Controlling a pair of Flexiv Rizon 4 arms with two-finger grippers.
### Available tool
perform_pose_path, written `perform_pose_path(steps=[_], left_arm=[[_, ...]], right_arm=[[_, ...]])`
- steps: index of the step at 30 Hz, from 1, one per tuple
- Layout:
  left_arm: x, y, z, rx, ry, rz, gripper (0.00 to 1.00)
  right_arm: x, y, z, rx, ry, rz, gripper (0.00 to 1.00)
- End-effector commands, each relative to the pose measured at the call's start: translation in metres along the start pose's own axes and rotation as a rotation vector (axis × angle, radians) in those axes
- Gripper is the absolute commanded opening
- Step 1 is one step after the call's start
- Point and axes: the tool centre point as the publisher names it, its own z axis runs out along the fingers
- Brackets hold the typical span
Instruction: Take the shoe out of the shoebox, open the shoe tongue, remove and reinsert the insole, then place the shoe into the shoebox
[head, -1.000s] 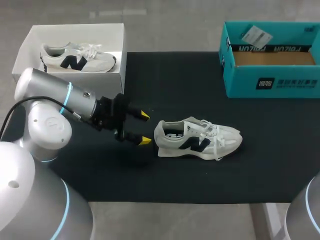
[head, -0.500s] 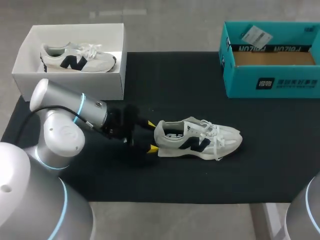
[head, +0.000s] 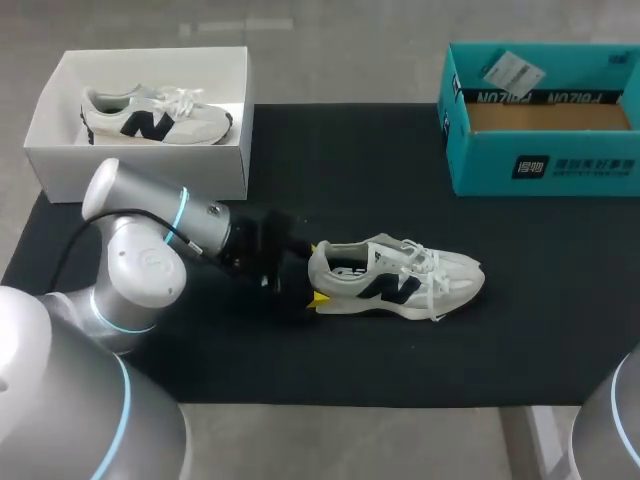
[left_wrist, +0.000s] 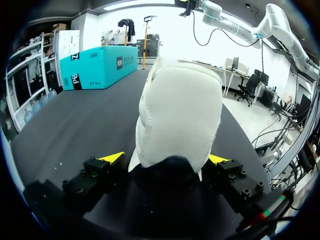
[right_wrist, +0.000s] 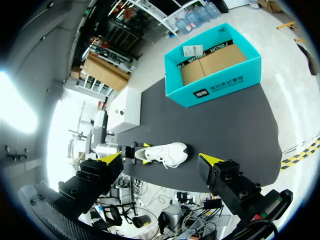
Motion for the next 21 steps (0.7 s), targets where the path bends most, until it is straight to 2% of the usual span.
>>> perform_pose_path(steps=[1,11,12,13,14,16,17,21], left_arm=[[-0.0031,-0.0001,0.0082,-0.002,0.005,0.002,1.00],[-0.0056,0.0012,0.0138,-0.014,0.020,0.006,1.00],[-0.0059,0.0013,0.0141,-0.016,0.022,0.007,0.93],[-0.0062,0.0013,0.0145,-0.016,0.024,0.008,0.60],[-0.0065,0.0013,0.0147,-0.017,0.026,0.008,0.38],[-0.0069,0.0014,0.0152,-0.020,0.030,0.010,0.11],[-0.0069,0.0014,0.0153,-0.021,0.032,0.010,0.00],[-0.0063,0.0013,0.0157,-0.020,0.047,-0.011,0.00]], right_arm=[[0.0004,0.0002,0.0006,0.000,-0.002,0.002,1.00],[0.0004,0.0002,0.0006,0.000,-0.002,0.002,1.00],[0.0004,0.0002,0.0006,0.000,-0.002,0.002,1.00],[0.0004,0.0002,0.0006,0.000,-0.002,0.002,1.00],[0.0004,0.0002,0.0006,0.000,-0.002,0.002,1.00],[0.0004,0.0002,0.0006,0.000,-0.002,0.002,1.00],[0.0004,0.0002,0.0006,0.000,-0.002,0.002,1.00],[0.0004,0.0002,0.0006,0.000,-0.002,0.002,1.00]])
